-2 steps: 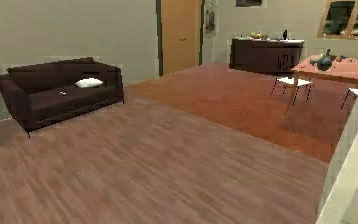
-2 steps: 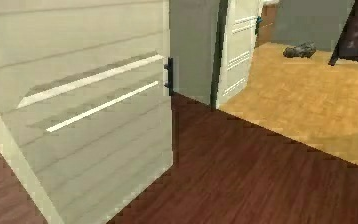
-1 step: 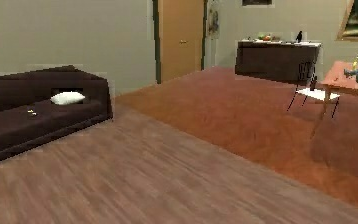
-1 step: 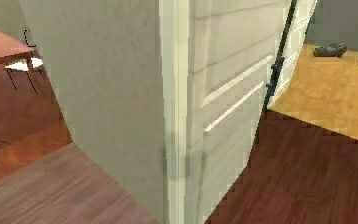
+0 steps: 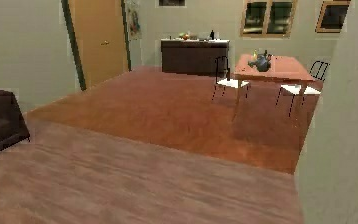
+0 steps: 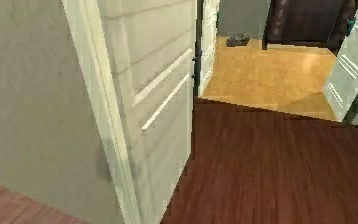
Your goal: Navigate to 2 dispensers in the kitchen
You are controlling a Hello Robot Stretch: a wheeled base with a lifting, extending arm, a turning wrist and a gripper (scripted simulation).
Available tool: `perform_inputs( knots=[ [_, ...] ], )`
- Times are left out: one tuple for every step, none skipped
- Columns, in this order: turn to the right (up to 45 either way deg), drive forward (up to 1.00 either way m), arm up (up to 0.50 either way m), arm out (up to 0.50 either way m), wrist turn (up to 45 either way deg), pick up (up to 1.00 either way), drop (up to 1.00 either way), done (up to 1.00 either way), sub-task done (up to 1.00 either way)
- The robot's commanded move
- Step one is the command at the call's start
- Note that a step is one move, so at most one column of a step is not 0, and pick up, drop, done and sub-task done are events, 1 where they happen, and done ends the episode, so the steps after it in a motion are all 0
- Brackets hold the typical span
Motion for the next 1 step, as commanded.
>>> perform_inputs(
  knots=[
    [0.0, 1.00, 0.00, 0.00, 0.0, 0.00, 0.00, 0.00, 0.00]
  ],
)
